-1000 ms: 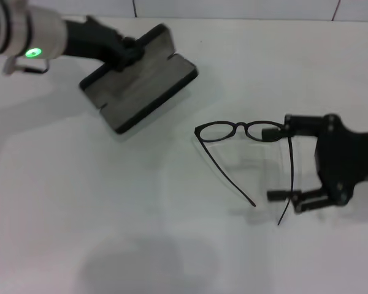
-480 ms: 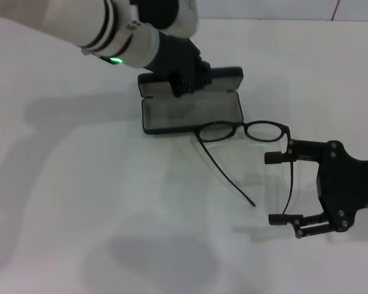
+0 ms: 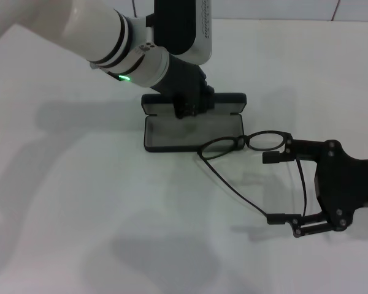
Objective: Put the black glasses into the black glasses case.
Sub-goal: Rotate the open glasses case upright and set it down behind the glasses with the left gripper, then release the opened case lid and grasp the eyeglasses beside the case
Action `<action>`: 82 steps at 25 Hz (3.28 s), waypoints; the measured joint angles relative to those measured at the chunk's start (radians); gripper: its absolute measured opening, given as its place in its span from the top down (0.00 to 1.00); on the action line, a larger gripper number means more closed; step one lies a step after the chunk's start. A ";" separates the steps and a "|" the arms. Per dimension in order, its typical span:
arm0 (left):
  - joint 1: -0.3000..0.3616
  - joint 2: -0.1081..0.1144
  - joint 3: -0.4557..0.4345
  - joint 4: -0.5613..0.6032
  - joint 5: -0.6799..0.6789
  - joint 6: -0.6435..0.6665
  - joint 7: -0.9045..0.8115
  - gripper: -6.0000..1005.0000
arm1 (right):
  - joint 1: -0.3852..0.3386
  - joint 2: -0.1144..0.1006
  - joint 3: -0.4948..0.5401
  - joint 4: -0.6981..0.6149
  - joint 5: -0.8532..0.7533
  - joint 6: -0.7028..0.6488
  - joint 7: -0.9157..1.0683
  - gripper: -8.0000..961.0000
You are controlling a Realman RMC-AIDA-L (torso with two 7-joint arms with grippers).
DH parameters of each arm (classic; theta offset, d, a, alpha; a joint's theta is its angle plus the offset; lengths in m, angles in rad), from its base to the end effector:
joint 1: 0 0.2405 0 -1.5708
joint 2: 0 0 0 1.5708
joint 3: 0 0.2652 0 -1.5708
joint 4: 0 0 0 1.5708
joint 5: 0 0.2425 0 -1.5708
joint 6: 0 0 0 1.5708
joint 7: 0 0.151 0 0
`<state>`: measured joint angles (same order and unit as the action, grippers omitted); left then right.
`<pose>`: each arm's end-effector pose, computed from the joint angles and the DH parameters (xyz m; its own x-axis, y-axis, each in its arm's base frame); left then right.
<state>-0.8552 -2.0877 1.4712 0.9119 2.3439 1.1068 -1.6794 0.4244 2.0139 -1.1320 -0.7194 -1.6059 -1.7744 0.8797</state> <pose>-0.1289 0.4472 -0.0886 0.9477 -0.1818 -0.2625 -0.2457 -0.9401 -0.2361 0.2462 0.3150 -0.0118 0.7884 0.2335 -0.5691 0.1704 -0.9719 -0.1626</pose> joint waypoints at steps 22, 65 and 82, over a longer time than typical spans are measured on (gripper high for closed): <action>0.240 0.001 -0.374 -0.114 -0.806 0.102 0.333 0.45 | 0.089 -0.011 0.001 -0.115 -0.049 0.182 0.206 0.16; 0.346 -0.004 -0.387 -0.466 -1.249 0.202 0.606 0.19 | 0.458 0.014 -0.432 -0.221 -0.670 0.410 0.544 0.44; 0.331 -0.010 -0.387 -0.498 -1.256 0.207 0.641 0.20 | 0.425 0.009 -0.392 -0.210 -0.580 0.408 0.515 0.70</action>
<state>-0.5247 -2.0973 1.0845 0.4140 1.0878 1.3133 -1.0386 0.8498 2.0225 -1.5238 -0.9293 -2.1857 -1.3666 1.3950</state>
